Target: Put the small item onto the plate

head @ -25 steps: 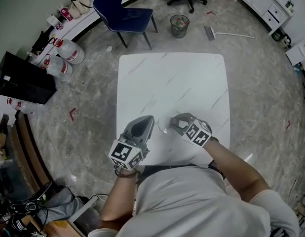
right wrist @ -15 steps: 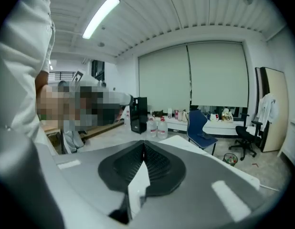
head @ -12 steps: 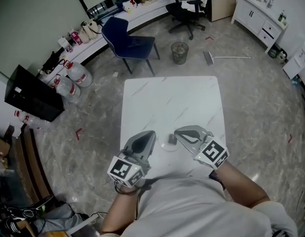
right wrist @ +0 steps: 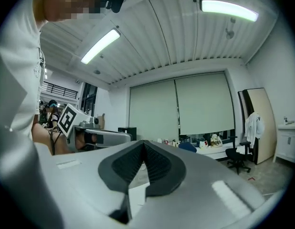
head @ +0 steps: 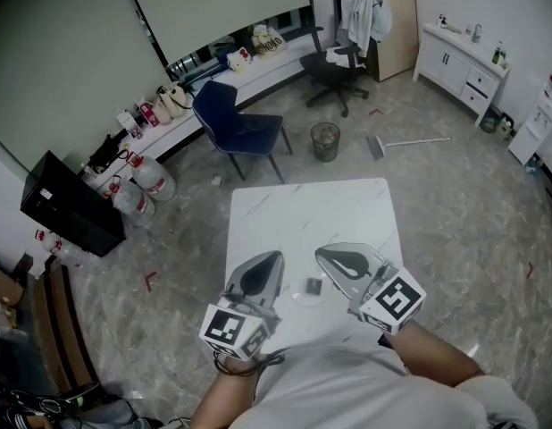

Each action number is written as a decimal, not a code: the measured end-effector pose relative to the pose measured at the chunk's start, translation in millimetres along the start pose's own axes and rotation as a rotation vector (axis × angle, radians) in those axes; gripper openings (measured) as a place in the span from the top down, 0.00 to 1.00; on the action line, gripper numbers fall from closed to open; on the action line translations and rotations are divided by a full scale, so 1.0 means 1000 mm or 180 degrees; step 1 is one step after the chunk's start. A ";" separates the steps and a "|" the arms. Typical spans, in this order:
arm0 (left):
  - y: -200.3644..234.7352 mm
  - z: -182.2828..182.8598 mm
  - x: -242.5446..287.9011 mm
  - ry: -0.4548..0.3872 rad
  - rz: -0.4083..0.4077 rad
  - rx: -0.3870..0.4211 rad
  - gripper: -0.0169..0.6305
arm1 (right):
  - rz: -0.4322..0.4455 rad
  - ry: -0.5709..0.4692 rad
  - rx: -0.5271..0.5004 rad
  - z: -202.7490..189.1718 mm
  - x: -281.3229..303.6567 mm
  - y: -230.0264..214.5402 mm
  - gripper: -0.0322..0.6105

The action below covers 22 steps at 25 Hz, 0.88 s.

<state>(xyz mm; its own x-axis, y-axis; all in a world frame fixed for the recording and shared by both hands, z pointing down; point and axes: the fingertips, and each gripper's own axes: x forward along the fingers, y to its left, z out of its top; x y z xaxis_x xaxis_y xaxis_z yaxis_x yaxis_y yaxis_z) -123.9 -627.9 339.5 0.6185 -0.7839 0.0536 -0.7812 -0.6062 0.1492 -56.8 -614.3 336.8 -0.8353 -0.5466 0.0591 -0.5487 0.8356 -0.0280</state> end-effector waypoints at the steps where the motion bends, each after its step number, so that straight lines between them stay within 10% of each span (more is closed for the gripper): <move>1: -0.001 0.004 0.002 -0.0022 0.0017 0.0034 0.96 | -0.0045 -0.0016 0.0005 0.004 0.000 -0.002 0.95; 22: -0.004 0.022 -0.003 -0.0037 0.0143 0.0126 0.96 | -0.0290 -0.0126 -0.0061 0.029 -0.012 -0.015 0.95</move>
<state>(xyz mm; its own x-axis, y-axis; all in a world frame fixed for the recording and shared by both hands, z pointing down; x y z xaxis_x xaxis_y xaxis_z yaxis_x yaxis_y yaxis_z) -125.0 -626.0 317.1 0.5818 -0.8119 0.0478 -0.8111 -0.5749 0.1078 -39.0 -621.7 307.8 -0.7830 -0.6217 0.0211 -0.6219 0.7831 -0.0053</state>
